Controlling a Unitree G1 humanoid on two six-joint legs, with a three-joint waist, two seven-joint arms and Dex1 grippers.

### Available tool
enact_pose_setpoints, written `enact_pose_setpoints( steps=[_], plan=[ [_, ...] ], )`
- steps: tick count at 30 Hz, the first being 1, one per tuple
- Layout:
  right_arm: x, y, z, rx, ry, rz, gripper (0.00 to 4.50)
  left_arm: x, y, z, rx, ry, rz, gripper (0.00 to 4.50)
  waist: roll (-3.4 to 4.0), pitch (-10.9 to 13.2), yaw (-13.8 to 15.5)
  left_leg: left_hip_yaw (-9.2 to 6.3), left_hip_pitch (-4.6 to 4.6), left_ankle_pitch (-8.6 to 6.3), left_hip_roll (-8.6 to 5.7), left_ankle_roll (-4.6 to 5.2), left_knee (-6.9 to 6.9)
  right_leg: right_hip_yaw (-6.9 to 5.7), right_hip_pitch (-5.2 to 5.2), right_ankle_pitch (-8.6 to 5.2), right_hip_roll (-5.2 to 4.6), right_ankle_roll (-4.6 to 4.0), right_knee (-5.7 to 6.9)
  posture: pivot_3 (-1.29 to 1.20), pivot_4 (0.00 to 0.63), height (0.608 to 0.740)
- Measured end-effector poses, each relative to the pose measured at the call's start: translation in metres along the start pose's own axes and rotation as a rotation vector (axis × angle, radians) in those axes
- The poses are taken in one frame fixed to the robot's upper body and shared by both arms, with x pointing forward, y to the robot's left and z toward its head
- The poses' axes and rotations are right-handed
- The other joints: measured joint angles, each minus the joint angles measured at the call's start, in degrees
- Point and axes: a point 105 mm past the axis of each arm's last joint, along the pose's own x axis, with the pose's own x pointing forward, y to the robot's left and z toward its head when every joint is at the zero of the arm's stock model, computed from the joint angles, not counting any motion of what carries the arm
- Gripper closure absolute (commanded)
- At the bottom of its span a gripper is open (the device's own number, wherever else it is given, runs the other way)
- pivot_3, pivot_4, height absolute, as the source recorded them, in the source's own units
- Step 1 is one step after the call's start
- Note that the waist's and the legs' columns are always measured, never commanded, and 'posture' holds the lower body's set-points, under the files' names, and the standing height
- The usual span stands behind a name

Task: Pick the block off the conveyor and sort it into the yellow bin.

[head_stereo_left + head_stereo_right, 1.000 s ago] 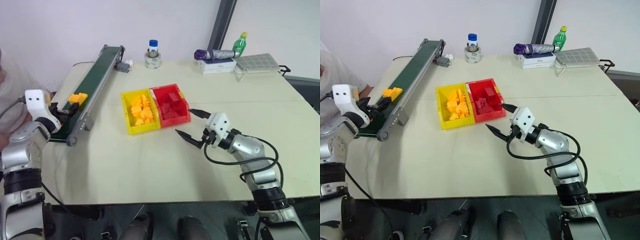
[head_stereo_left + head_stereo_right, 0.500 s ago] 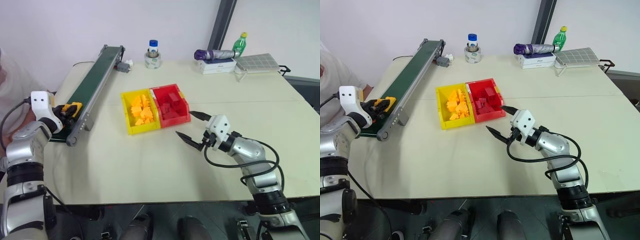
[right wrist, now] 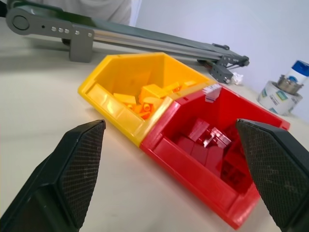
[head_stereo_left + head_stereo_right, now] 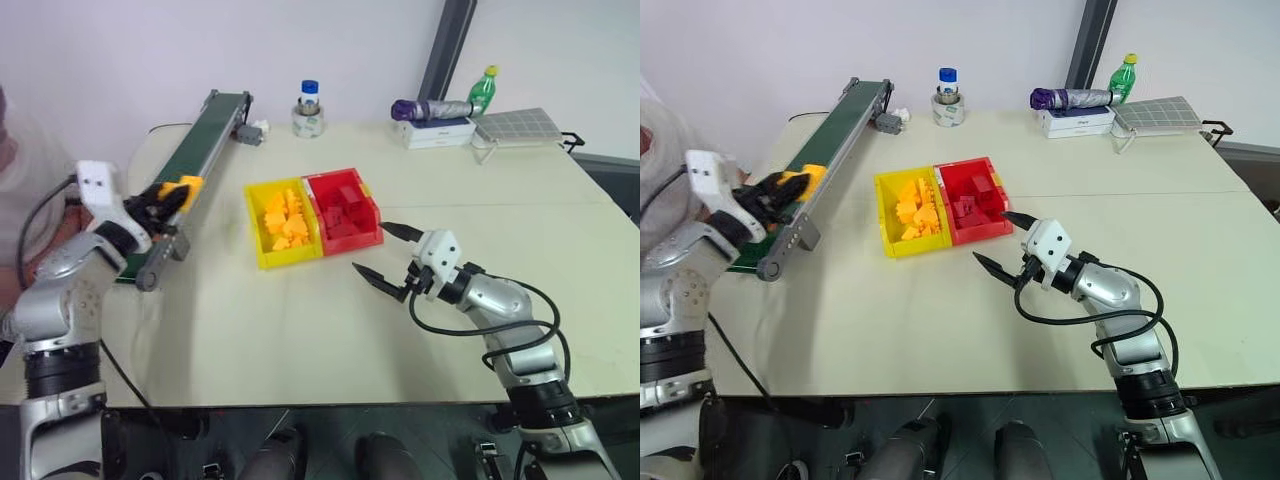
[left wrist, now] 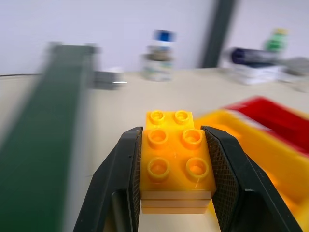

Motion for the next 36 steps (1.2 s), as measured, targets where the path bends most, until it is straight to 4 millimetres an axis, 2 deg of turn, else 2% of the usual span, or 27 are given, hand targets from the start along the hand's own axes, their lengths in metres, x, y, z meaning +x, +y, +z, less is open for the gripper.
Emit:
enact_pose_setpoints(
  steps=[4, 7, 10, 12, 13, 16, 17, 21, 25, 32, 36],
  plan=[
    [0.001, 0.0, 0.001, -0.002, -0.005, 0.001, 0.0, 0.031, -0.036, -0.018, -0.038, 0.02, -0.05, 3.17, -0.02, 0.0, 0.1, -0.01, -0.01, 0.03, 0.0, -0.02, 0.06, -0.01, 0.02, 0.04, 0.01, 0.02, 0.0, 0.0, 0.15, 0.74],
    [0.001, 0.0, 0.001, -0.001, -0.004, -0.007, 0.0, 0.055, -0.048, -0.021, -0.035, 0.0, -0.005, 3.17, -0.02, 0.0, 0.1, 0.01, 0.0, 0.04, 0.0, -0.02, 0.09, -0.01, 0.03, 0.07, 0.01, 0.04, 0.0, 0.0, 0.15, 0.74],
    [0.0, 0.0, -0.001, 0.003, 0.002, -0.019, 0.0, 0.067, -0.057, -0.029, -0.039, -0.001, 0.01, 3.17, -0.02, 0.0, -0.1, 0.01, -0.01, 0.04, 0.0, -0.01, 0.08, -0.01, 0.01, 0.07, 0.02, 0.04, 0.0, 0.0, 0.15, 0.74],
    [-0.002, 0.0, -0.003, 0.008, 0.008, -0.028, 0.0, 0.072, -0.061, -0.039, -0.042, 0.017, 0.01, 2.14, -0.02, 0.0, -0.2, 0.01, -0.01, 0.05, 0.0, -0.01, 0.06, -0.01, 0.0, 0.07, 0.02, 0.04, 0.0, 0.0, 0.15, 0.74],
    [-0.003, 0.0, -0.004, 0.01, 0.012, -0.032, 0.0, 0.074, -0.063, -0.044, -0.045, 0.025, 0.014, 1.86, -0.02, 0.0, -0.2, 0.0, -0.02, 0.05, 0.0, -0.01, 0.06, -0.01, 0.0, 0.07, 0.02, 0.04, 0.0, 0.0, 0.15, 0.74],
    [-0.004, 0.002, -0.003, 0.005, 0.009, -0.036, 0.0, 0.077, -0.067, -0.052, -0.043, 0.033, 0.023, 0.41, -0.02, 0.0, -0.1, 0.01, -0.02, 0.05, 0.0, -0.01, 0.08, -0.01, 0.01, 0.07, 0.02, 0.04, 0.0, 0.0, 0.15, 0.74],
    [-0.004, 0.002, -0.002, 0.005, 0.009, -0.038, 0.0, 0.078, -0.067, -0.051, -0.037, 0.03, 0.03, 0.05, -0.02, 0.0, -0.1, 0.01, -0.02, 0.05, 0.0, -0.01, 0.08, -0.01, 0.01, 0.07, 0.02, 0.05, 0.0, 0.0, 0.15, 0.74],
    [-0.004, 0.001, -0.002, 0.007, 0.012, -0.045, 0.0, 0.081, -0.066, -0.039, -0.012, -0.012, 0.032, 0.05, -0.02, 0.0, -0.1, 0.01, -0.01, 0.05, 0.0, -0.01, 0.1, -0.02, 0.02, 0.08, 0.02, 0.06, 0.0, 0.0, 0.15, 0.74],
    [-0.004, 0.002, 0.002, 0.0, 0.004, -0.044, 0.0, 0.069, -0.067, -0.028, -0.033, -0.036, -0.061, 0.05, -0.02, 0.0, -0.4, 0.0, -0.02, 0.05, 0.0, -0.01, 0.08, -0.01, -0.01, 0.08, 0.03, 0.06, 0.0, 0.0, 0.15, 0.74],
    [-0.004, 0.002, 0.002, 0.002, 0.01, -0.036, 0.0, 0.011, -0.053, -0.01, 0.063, 0.003, -0.251, 0.05, -0.01, 0.0, -1.3, -0.01, 0.0, 0.05, 0.03, -0.03, 0.02, 0.0, -0.04, 0.08, 0.05, 0.02, 0.04, 0.0, 0.15, 0.74],
    [-0.003, 0.003, 0.002, 0.001, 0.008, -0.024, 0.0, -0.015, -0.042, -0.012, 0.114, 0.075, -0.282, 0.05, -0.01, 0.0, -1.2, -0.02, 0.0, 0.04, 0.03, -0.05, 0.02, 0.0, -0.02, 0.07, 0.04, 0.0, 0.04, 0.0, 0.15, 0.74]
  ],
)
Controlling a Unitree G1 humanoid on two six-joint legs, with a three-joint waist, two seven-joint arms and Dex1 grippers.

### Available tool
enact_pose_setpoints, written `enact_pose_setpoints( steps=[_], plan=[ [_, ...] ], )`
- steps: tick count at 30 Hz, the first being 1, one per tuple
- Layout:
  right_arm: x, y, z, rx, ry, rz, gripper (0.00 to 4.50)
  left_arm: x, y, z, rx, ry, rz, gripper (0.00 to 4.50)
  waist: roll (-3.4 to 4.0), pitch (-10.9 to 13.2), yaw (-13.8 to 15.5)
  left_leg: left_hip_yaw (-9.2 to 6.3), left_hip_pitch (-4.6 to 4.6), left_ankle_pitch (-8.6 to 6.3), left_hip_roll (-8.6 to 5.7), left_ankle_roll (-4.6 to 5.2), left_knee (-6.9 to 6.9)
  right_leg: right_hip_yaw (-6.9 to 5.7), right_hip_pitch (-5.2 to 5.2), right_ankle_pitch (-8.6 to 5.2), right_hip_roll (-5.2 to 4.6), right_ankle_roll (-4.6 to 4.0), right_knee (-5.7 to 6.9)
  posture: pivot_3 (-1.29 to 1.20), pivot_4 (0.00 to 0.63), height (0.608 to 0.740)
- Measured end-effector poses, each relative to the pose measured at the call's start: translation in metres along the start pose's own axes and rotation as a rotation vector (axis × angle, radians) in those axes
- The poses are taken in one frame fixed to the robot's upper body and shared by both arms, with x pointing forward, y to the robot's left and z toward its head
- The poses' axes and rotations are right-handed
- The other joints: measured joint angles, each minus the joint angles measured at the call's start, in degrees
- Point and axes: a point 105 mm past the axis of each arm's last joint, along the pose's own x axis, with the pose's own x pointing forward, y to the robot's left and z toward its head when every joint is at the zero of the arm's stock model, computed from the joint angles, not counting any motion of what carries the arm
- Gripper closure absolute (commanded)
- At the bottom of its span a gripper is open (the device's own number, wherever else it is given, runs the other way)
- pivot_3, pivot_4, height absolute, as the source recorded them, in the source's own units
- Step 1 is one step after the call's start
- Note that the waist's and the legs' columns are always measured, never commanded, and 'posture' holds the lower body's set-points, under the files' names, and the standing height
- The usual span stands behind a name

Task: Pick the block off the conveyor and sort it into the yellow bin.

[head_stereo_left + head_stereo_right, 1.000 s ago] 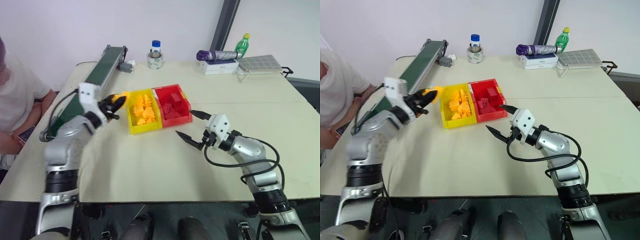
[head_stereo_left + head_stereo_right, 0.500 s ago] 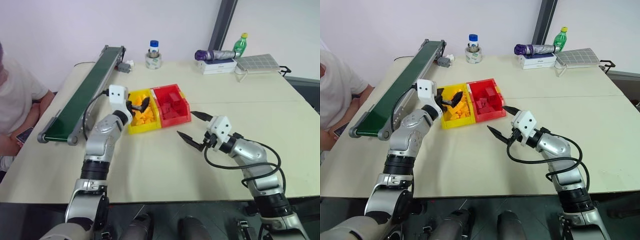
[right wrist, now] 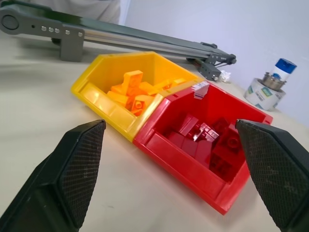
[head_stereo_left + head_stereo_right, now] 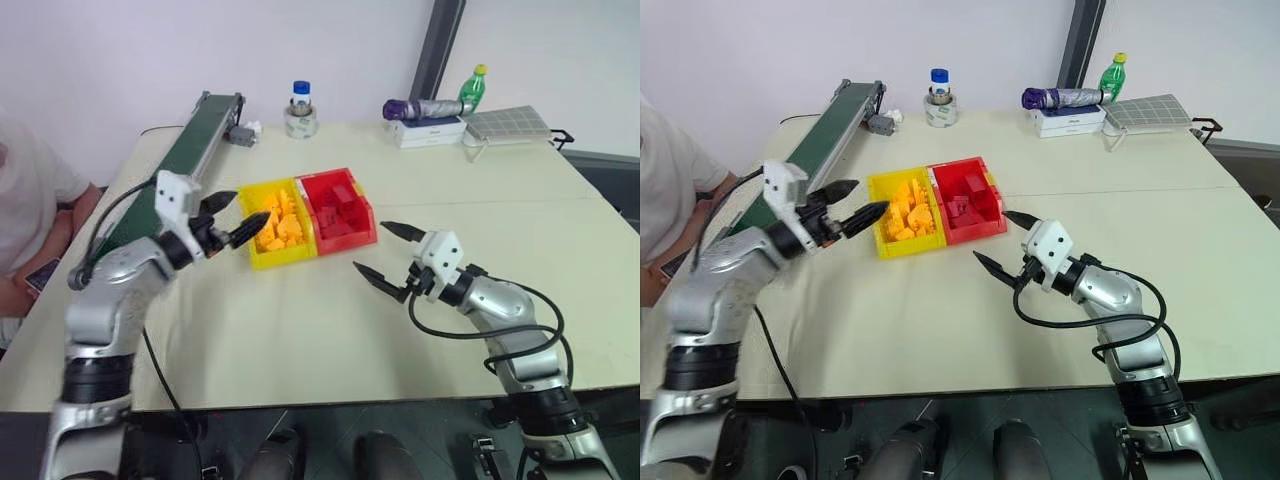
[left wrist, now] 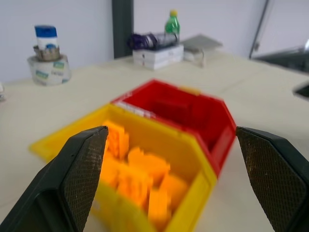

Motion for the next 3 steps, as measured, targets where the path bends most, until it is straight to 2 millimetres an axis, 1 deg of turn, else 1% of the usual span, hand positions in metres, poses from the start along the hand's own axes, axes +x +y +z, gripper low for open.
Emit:
enact_pose_setpoints(
  steps=[3],
  plan=[
    [0.001, 0.0, 0.001, -0.003, -0.003, 0.008, 0.0, -0.015, 0.004, -0.012, 0.005, 0.05, 0.02, 0.05, 0.0, 0.0, 0.1, 0.01, 0.0, -0.05, 0.0, -0.08, 0.0, 0.01, 0.0, -0.05, -0.02, -0.09, -0.02, 0.0, 0.15, 0.74]
  ],
)
